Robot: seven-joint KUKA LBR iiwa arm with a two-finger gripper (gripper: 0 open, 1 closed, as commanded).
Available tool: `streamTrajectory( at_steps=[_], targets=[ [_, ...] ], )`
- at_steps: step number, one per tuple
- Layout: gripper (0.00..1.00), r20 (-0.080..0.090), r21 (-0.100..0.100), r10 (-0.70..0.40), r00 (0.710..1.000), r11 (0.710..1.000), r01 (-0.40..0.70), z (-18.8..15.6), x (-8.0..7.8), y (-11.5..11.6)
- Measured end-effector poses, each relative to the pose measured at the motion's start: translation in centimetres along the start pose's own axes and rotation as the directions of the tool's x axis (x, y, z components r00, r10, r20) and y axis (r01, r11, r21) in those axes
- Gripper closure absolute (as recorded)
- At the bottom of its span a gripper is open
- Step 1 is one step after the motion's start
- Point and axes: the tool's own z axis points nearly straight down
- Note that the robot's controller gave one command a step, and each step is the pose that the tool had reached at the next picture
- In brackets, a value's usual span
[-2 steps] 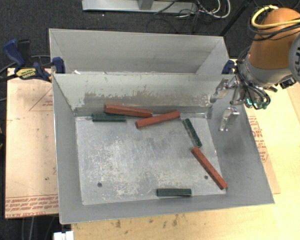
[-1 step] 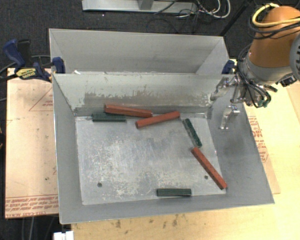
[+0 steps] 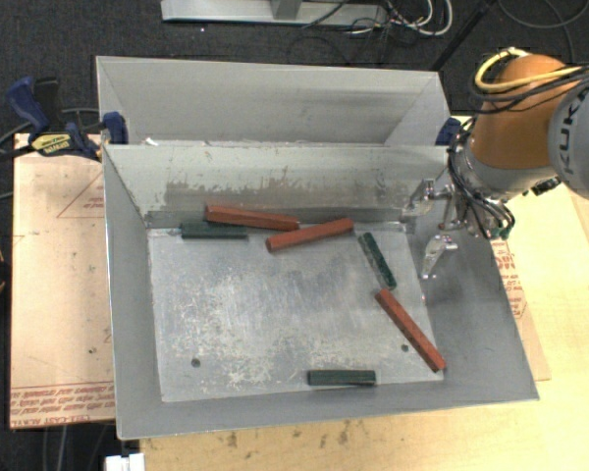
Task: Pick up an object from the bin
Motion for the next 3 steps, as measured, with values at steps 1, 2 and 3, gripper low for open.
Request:
streamTrajectory(
  at_steps=[1, 2, 3],
  targets=[
    [0.00, -0.006, -0.004, -0.267, 0.964, 0.964, 0.267, 4.2, 0.2, 0.5],
    [0.00, -0.002, 0.001, -0.410, 0.912, 0.912, 0.410, 6.0, -1.0, 2.1],
    [0.00, 0.001, -0.001, -0.255, 0.967, 0.967, 0.255, 5.9, -1.7, 2.6]
  ],
)
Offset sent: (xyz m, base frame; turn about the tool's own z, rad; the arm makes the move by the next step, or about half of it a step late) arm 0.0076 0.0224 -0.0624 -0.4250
